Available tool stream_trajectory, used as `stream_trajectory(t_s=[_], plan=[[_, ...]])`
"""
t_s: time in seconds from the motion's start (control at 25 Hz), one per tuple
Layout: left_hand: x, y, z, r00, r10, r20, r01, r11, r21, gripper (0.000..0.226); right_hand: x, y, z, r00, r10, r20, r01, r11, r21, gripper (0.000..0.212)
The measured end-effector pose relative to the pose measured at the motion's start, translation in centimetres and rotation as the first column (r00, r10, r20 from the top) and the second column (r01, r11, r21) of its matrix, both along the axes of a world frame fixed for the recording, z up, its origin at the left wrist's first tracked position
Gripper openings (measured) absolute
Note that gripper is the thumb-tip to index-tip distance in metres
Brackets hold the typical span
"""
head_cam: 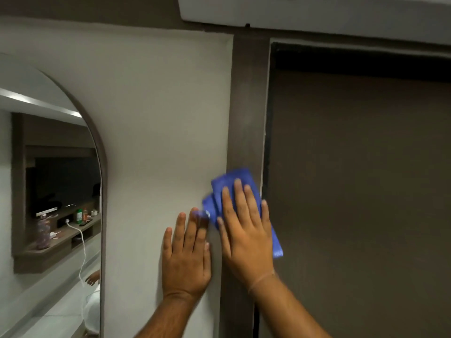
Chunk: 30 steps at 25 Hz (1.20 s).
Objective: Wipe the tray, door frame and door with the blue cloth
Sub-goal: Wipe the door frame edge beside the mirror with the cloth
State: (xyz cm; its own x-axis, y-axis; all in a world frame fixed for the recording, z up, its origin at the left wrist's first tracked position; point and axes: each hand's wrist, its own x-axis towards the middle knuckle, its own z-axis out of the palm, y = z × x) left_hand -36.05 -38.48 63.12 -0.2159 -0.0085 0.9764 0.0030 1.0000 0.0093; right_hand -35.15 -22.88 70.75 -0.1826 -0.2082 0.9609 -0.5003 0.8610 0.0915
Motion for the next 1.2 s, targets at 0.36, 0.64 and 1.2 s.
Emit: stream_trajectory(t_s=[0.36, 0.64, 1.2], plan=[[0.6, 0.1, 0.1, 0.999, 0.010, 0.053, -0.011, 1.000, 0.017, 0.069, -1.6, 2.7, 27.0, 0.993, 0.001, -0.121, 0.007, 0.998, 0.063, 0.060], [0.7, 0.1, 0.1, 0.997, -0.001, 0.072, -0.001, 1.000, 0.027, 0.068, -1.5, 2.3, 19.0, 0.989, -0.057, -0.135, 0.072, 0.992, 0.105, 0.066], [0.0, 0.0, -0.4, 0.999, 0.037, 0.013, -0.037, 0.999, 0.006, 0.076, -0.1, 8.3, -30.9, 0.999, -0.001, 0.033, -0.024, 0.654, 0.756, 0.114]])
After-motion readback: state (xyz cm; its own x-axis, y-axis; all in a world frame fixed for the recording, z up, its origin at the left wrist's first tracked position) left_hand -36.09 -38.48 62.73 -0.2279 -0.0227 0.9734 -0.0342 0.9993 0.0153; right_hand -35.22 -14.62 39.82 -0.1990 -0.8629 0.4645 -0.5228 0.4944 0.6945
